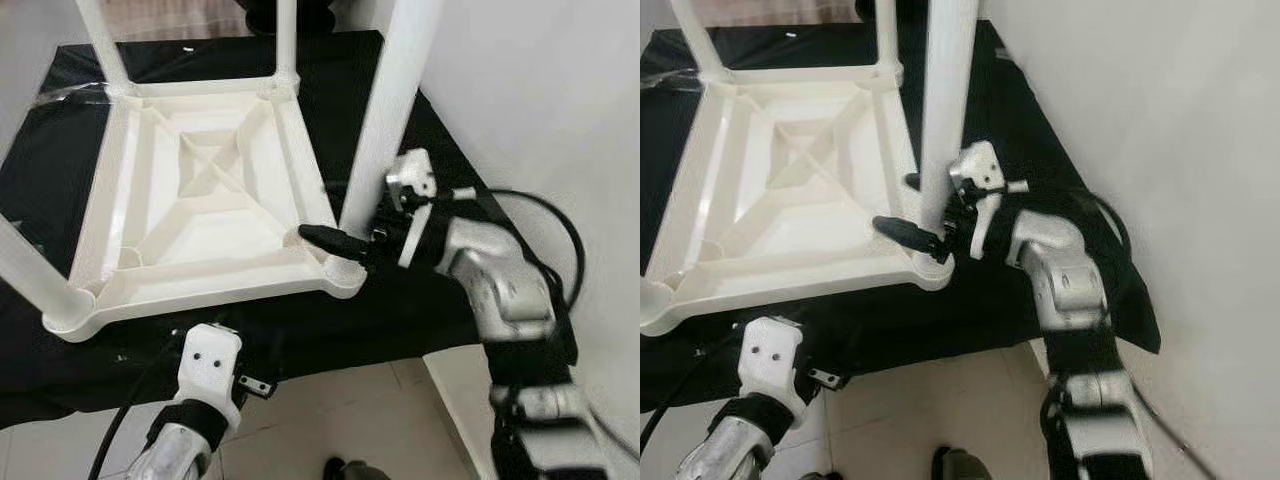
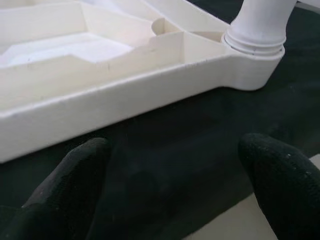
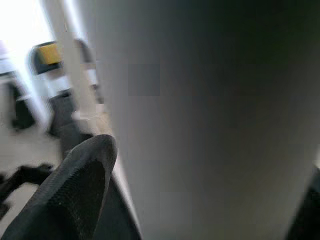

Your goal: Building children table

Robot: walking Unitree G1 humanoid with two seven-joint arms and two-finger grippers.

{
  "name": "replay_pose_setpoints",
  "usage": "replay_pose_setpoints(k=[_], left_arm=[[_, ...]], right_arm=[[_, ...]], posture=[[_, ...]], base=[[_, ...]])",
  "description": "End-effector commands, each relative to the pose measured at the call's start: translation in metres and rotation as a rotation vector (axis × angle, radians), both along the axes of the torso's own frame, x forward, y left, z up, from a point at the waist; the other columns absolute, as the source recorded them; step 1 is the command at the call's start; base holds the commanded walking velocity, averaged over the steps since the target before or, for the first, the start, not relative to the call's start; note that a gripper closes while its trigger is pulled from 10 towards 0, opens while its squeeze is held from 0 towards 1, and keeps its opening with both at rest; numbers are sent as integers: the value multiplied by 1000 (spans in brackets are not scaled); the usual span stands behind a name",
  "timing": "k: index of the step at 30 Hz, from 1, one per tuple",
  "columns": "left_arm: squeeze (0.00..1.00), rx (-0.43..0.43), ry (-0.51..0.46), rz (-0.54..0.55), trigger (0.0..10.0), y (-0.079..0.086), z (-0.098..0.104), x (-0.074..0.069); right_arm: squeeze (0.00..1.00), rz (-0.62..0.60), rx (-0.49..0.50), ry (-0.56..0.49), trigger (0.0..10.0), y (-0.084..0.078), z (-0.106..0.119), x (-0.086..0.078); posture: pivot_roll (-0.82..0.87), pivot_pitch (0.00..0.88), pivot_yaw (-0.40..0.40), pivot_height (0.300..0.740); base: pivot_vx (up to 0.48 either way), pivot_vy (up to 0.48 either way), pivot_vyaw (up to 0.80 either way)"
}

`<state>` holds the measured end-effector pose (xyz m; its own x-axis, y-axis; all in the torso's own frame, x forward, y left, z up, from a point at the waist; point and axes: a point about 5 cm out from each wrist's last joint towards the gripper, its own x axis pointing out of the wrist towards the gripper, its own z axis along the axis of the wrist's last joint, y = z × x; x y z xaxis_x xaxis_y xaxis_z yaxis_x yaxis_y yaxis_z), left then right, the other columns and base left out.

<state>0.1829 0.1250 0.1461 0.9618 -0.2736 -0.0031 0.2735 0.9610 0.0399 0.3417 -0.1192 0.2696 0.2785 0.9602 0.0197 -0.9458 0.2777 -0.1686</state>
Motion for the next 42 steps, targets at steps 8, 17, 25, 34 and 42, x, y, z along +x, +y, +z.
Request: replay_pose_setpoints(k=[8, 17, 25, 34, 42], left_arm=[[0, 17, 31, 0, 10000, 4, 0, -12], [0, 21, 40, 4, 10000, 4, 1, -13], [0, 8, 29, 9, 10000, 2, -1, -6], [0, -2, 14, 1, 10000, 4, -3, 12], [0, 3, 11, 2, 10000, 2, -6, 20]], right_arm=[[0, 191, -7, -12, 3843, 5, 14, 10], [0, 248, -33, -29, 0, -4, 20, 16], [0, -232, -6, -17, 0, -10, -13, 4], [0, -847, -98, 195, 0, 33, -100, -49], [0, -856, 0, 146, 5922, 61, -67, -28]], posture=[[82, 321, -74, 740], [71, 317, -79, 740], [11, 275, -106, 740], [-54, 233, -68, 740], [-41, 208, -76, 740]], base=[[0, 0, 0], [0, 0, 0], [0, 0, 0], [0, 0, 0], [0, 0, 0]])
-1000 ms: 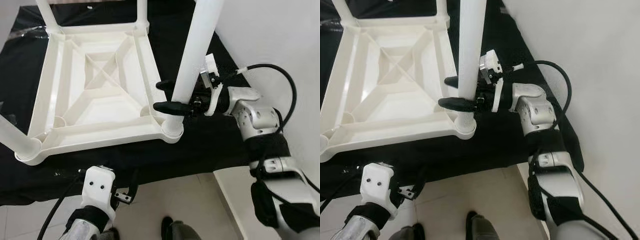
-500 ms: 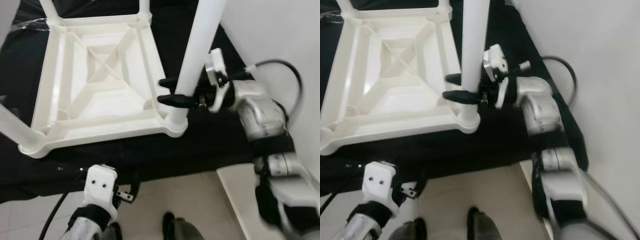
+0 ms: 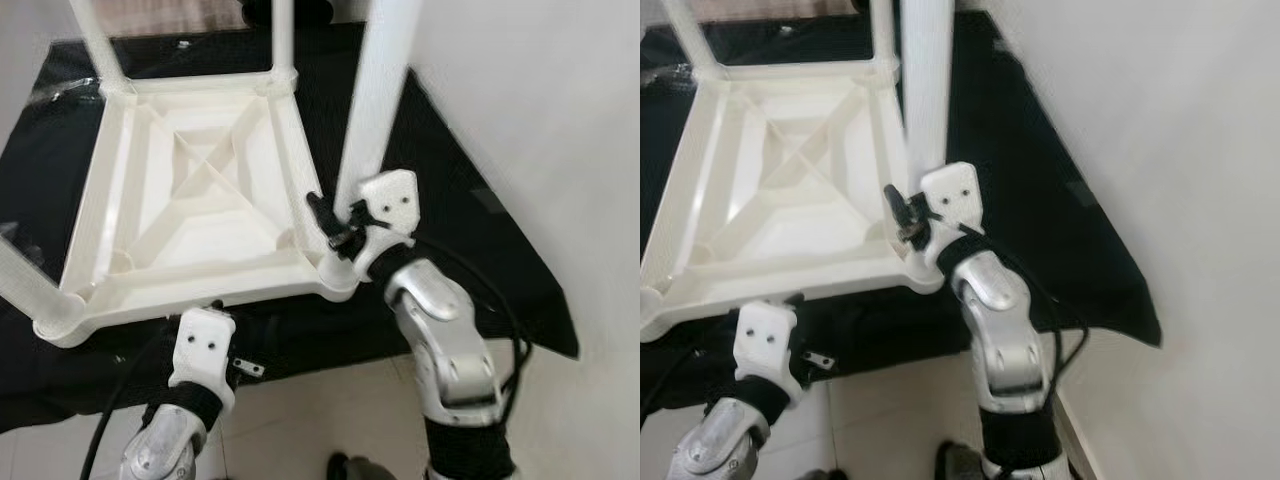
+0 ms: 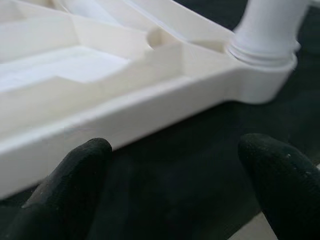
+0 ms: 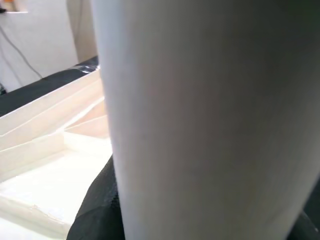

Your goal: Building children table

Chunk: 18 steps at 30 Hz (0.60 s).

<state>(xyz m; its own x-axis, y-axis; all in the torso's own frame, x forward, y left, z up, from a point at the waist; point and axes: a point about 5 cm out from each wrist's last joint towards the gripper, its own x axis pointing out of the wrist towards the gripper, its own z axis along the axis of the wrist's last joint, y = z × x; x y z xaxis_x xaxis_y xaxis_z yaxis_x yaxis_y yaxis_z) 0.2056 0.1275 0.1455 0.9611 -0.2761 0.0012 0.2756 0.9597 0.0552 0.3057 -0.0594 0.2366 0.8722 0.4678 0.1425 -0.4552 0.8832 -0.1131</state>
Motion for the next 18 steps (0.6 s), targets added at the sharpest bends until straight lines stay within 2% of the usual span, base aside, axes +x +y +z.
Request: replay_pose_setpoints(k=[1, 2, 3, 6, 7, 9, 10, 11, 13, 14, 15, 16, 17, 18], left_arm=[[0, -10, 19, 10, 10000, 0, -5, -3], [0, -11, 19, 13, 10000, 1, -5, -3], [0, -11, 18, 14, 10000, 0, -5, -4], [0, -11, 17, 14, 10000, 0, -5, -4], [0, -12, 15, 13, 10000, -1, -4, -5], [0, -13, 14, 13, 10000, -1, -3, -6], [0, -14, 14, 10, 10000, -2, -3, -6], [0, -14, 14, 10, 10000, -2, -3, -6], [0, -13, 16, 1, 10000, -3, -2, -9], [0, -13, 16, 1, 10000, -3, -2, -9], [0, -11, 16, -4, 10000, -4, -2, -11], [0, -8, 19, -7, 10000, -3, -1, -13], [0, -8, 19, -7, 10000, -3, -1, -13], [0, -3, 25, -9, 10000, -2, -1, -16]], right_arm=[[0, -20, -29, 206, 10000, 2, -30, 10], [0, -5, -15, 201, 10000, 3, -27, 9], [1000, 46, 17, 189, 10000, 1, -22, 10], [1000, 95, 49, 174, 10000, 0, -17, 10], [1000, 225, 60, 113, 10000, -5, -4, 13], [1000, 259, 61, 96, 10000, -7, -1, 13], [1000, 331, 43, 70, 10000, -12, 4, 18], [1000, 331, 43, 70, 10000, -12, 4, 18], [1000, 501, -48, 17, 10000, -20, 12, 26], [1000, 501, -48, 17, 10000, -20, 12, 26], [133, 566, -91, -1, 10000, -22, 16, 28], [133, 633, -127, -15, 10000, -22, 19, 30], [133, 633, -127, -15, 10000, -22, 19, 30], [0, 688, -162, -25, 10000, -22, 24, 33]], posture=[[-37, 211, -79, 740], [-37, 211, -79, 740], [-30, 215, -85, 740], [-30, 215, -85, 740], [-25, 230, -88, 740], [-25, 230, -88, 740], [-24, 236, -88, 740], [-24, 236, -88, 740], [-9, 262, -81, 740], [-9, 262, -81, 740], [1, 271, -78, 740], [11, 278, -77, 740], [11, 278, -77, 740], [26, 290, -74, 740]], base=[[0, 0, 0], [0, 0, 0], [0, 0, 0], [0, 0, 0], [0, 0, 0], [0, 0, 0], [0, 0, 0], [0, 0, 0], [0, 0, 0], [0, 0, 0], [0, 0, 0], [0, 0, 0], [0, 0, 0], [0, 0, 0]])
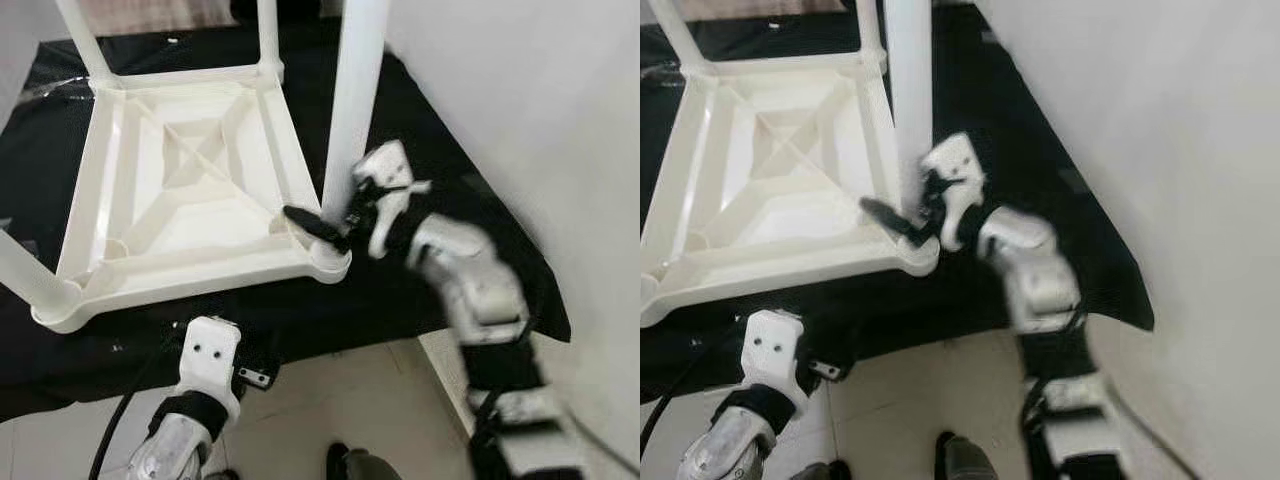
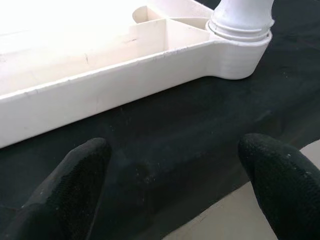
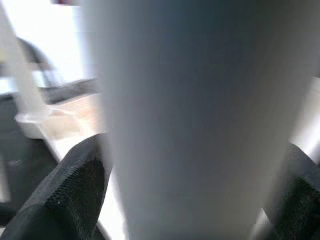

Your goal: Building children table

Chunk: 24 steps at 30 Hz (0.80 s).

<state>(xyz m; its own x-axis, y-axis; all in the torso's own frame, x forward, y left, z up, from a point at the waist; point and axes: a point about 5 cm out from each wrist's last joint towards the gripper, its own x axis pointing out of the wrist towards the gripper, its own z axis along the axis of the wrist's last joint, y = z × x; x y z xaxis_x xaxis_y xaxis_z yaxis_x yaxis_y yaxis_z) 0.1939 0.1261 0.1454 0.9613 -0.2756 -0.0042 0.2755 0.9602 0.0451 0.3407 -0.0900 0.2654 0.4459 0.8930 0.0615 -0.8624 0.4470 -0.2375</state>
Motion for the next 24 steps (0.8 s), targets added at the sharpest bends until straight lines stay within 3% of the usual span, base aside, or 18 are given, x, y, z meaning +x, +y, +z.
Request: replay_pose_setpoints(k=[1, 4, 6, 10, 11, 12, 13, 14, 19, 24], left_arm=[[0, 5, 17, -9, 10000, -1, -1, -4], [0, 17, 26, -9, 10000, 2, 0, -11], [0, 30, 36, -1, 10000, 7, 2, -19], [0, 39, 40, 2, 10000, 9, 3, -23], [0, 41, 40, 2, 10000, 9, 3, -25], [0, 41, 40, 2, 10000, 9, 3, -25], [0, 43, 41, 3, 10000, 9, 4, -26], [0, 44, 42, 3, 10000, 10, 4, -27], [0, 46, 43, 3, 10000, 10, 5, -27], [0, 43, 41, 5, 10000, 9, 5, -25]], right_arm=[[0, 85, -19, 10, 10000, 8, -5, -2], [0, 164, -63, -15, 10000, 10, 8, 9], [0, 254, -65, -27, 10000, 14, 28, 20], [0, 334, -52, -28, 10000, 13, 40, 22], [0, 361, -51, -26, 8941, 13, 43, 22], [0, 361, -51, -26, 8941, 13, 43, 22], [0, 395, -53, -25, 5255, 11, 46, 23], [0, 422, -54, -19, 0, 9, 49, 23], [0, 500, -68, -6, 0, 2, 55, 25], [0, 484, -82, -12, 0, 0, 53, 28]], posture=[[26, 290, -74, 740], [57, 321, -65, 740], [78, 339, -54, 740], [92, 345, -48, 740], [100, 347, -44, 740], [100, 347, -44, 740], [100, 347, -44, 740], [103, 349, -42, 740], [98, 342, -43, 740], [87, 329, -50, 740]], base=[[0, 0, 0], [0, 0, 0], [0, 0, 0], [0, 0, 0], [0, 0, 0], [0, 0, 0], [0, 0, 0], [0, 0, 0], [0, 0, 0], [0, 0, 0]])
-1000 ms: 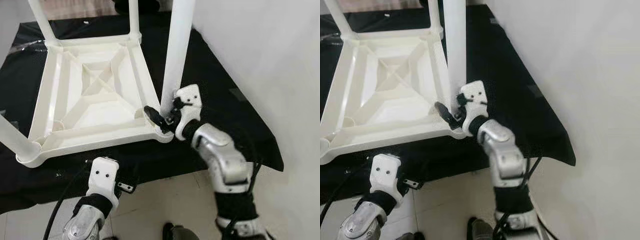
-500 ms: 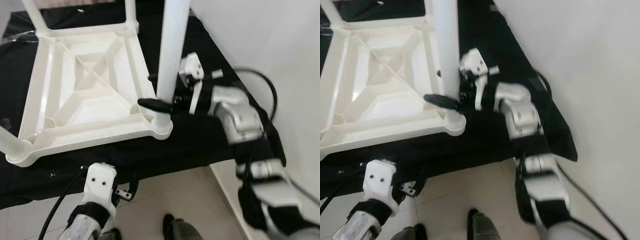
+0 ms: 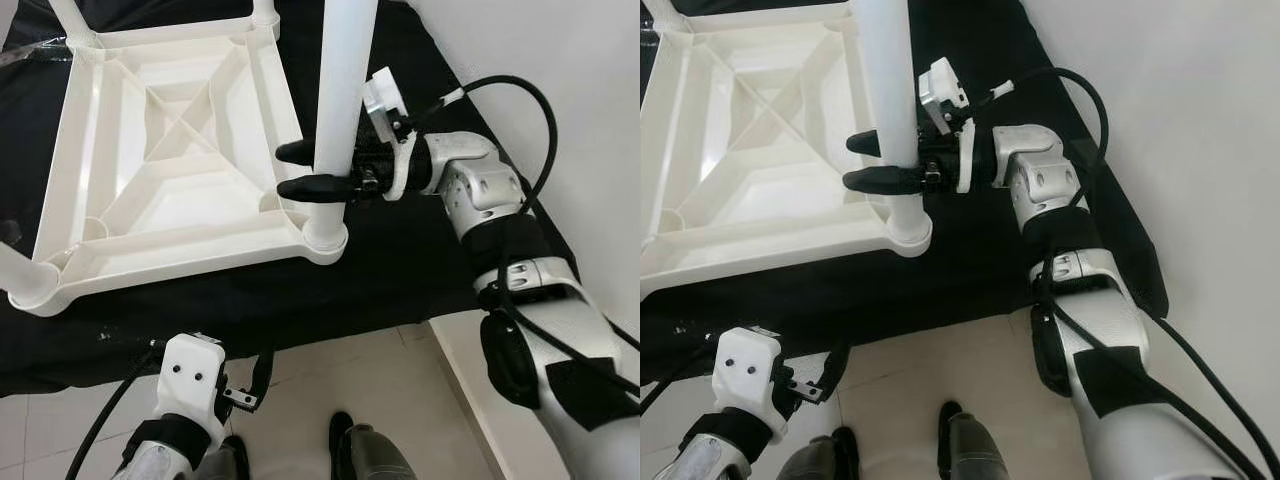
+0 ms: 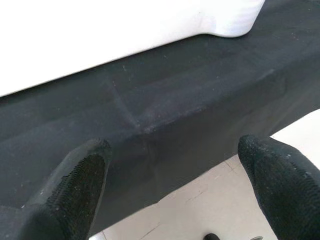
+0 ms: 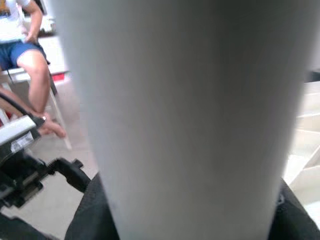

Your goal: Building children table

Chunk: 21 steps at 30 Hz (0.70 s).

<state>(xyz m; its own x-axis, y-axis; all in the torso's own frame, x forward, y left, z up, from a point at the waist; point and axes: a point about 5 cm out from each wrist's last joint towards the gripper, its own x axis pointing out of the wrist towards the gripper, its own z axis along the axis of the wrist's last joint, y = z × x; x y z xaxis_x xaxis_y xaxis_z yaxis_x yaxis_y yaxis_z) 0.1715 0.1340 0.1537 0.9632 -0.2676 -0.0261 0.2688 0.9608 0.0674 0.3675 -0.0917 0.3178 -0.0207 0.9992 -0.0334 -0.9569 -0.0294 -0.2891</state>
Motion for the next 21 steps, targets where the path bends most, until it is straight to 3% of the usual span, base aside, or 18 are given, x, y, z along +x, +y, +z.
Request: replay_pose_setpoints(k=[1, 2, 3, 5, 6, 7, 8, 11, 12, 14, 17, 21], left_arm=[[0, 13, 24, 0, 10000, 0, -3, -2], [0, 9, 20, 3, 10000, 0, -4, 0], [0, 9, 20, 3, 10000, 0, -4, 0], [0, 1, 10, 11, 10000, -1, -5, 4], [0, 1, 10, 11, 10000, -1, -5, 4], [0, -4, 5, 14, 10000, -2, -5, 6], [0, -4, 5, 14, 10000, -2, -5, 6], [0, -11, -10, 19, 10000, -2, -5, 13], [0, -11, -10, 19, 10000, -2, -5, 13], [0, -11, -19, 16, 10000, -2, -6, 18], [0, -11, -25, 13, 10000, -2, -7, 22], [0, -9, -30, 10, 10000, -3, -7, 26]], right_arm=[[0, -38, 10, 11, 0, 0, -3, 3], [0, -118, 24, 5, 0, -1, -9, 6], [0, -118, 24, 5, 0, -1, -9, 6], [0, -334, 69, 44, 0, 0, -33, 10], [0, -334, 69, 44, 0, 0, -33, 10], [0, -465, 88, 96, 0, 3, -53, 7], [0, -465, 88, 96, 0, 3, -53, 7], [0, -894, 101, 289, 0, 18, -122, -33], [0, -894, 101, 289, 0, 18, -122, -33], [0, -1079, 70, 304, 0, 27, -136, -49], [0, -1117, 72, 284, 0, 39, -134, -51], [0, -1092, 105, 281, 0, 57, -121, -38]], posture=[[82, 323, -55, 740], [69, 314, -68, 740], [69, 314, -68, 740], [42, 296, -88, 740], [42, 296, -88, 740], [31, 286, -94, 740], [31, 286, -94, 740], [9, 261, -89, 740], [9, 261, -89, 740], [-7, 233, -81, 740], [-8, 222, -80, 740], [-3, 205, -88, 740]], base=[[0, 0, 0], [0, 0, 0], [0, 0, 0], [0, 0, 0], [0, 0, 0], [0, 0, 0], [0, 0, 0], [0, 0, 0], [0, 0, 0], [0, 0, 0], [0, 0, 0], [0, 0, 0]])
